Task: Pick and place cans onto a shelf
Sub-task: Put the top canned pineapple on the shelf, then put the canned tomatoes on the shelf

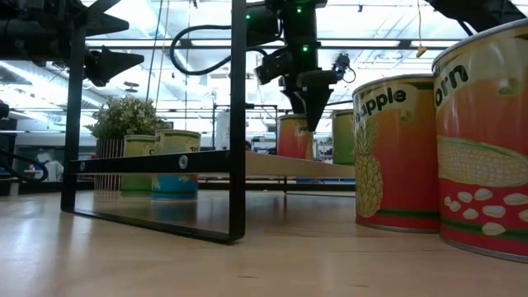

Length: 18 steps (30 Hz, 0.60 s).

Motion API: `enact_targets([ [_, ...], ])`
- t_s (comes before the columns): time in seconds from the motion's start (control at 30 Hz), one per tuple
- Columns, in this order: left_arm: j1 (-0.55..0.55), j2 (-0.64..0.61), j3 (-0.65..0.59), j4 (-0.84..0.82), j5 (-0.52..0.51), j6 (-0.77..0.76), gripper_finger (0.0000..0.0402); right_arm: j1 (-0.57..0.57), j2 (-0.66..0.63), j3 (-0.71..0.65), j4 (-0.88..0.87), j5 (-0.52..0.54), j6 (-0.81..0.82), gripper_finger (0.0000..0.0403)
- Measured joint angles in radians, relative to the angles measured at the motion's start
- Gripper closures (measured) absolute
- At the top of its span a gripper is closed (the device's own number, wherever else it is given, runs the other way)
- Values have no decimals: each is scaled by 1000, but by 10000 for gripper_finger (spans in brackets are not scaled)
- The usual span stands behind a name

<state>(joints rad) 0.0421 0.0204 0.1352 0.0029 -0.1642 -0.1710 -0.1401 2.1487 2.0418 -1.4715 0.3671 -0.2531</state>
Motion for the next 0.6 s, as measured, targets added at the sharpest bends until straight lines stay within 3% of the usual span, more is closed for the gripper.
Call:
enact_targets([
  [0.2,0,0,0,0,0,0,10,10,-13,11,-40,45,14,8],
  [0.4,0,0,0,2,0,-5,10,18,-17,114,-57,48,24,8],
  [0.6,0,0,0,0,0,-1,10,33,-18,151,90,-9,-52,8],
])
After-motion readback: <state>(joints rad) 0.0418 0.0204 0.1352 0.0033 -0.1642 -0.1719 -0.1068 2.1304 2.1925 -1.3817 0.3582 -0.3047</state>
